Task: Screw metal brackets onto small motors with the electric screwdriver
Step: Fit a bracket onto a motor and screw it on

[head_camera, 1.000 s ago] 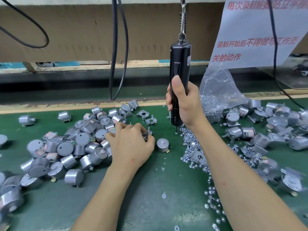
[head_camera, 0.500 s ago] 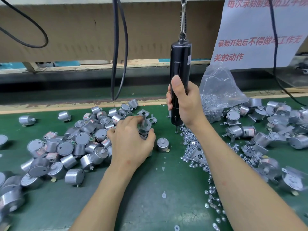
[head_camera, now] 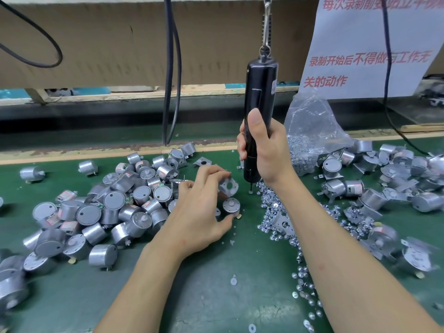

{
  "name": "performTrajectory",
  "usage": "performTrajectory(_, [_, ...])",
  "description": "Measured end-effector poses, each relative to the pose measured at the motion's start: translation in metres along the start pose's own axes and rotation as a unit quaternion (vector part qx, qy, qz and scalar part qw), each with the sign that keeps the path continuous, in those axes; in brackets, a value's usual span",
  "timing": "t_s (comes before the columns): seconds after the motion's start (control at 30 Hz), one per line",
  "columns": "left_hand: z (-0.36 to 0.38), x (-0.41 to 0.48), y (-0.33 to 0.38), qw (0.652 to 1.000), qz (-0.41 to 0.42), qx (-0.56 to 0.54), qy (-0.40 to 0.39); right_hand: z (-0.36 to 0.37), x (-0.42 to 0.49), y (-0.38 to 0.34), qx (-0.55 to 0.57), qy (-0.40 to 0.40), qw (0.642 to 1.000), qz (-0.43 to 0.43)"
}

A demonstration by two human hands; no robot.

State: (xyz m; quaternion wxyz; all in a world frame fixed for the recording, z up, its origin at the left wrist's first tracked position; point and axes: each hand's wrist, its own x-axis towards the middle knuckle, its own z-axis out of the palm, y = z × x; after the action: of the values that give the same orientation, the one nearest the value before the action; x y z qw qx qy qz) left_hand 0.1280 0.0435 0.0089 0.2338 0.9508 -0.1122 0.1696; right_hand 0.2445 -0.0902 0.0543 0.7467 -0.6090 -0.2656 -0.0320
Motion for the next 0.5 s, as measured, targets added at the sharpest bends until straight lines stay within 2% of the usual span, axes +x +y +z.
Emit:
performTrajectory(0.33, [0.0045,-0.0002,0.0023,0.999,-0.032,-0.004,0.011,0.0004,-0.0005,-0.0010,-0.001,0.010,1.000,0.006])
performTrajectory(0.5, [-0.0023,-0.0013,0.0011,0.998,-0.030,-0.029,0.050,0.0009,-0.0025,-0.0032,0.008,0.011,1.000,0.002])
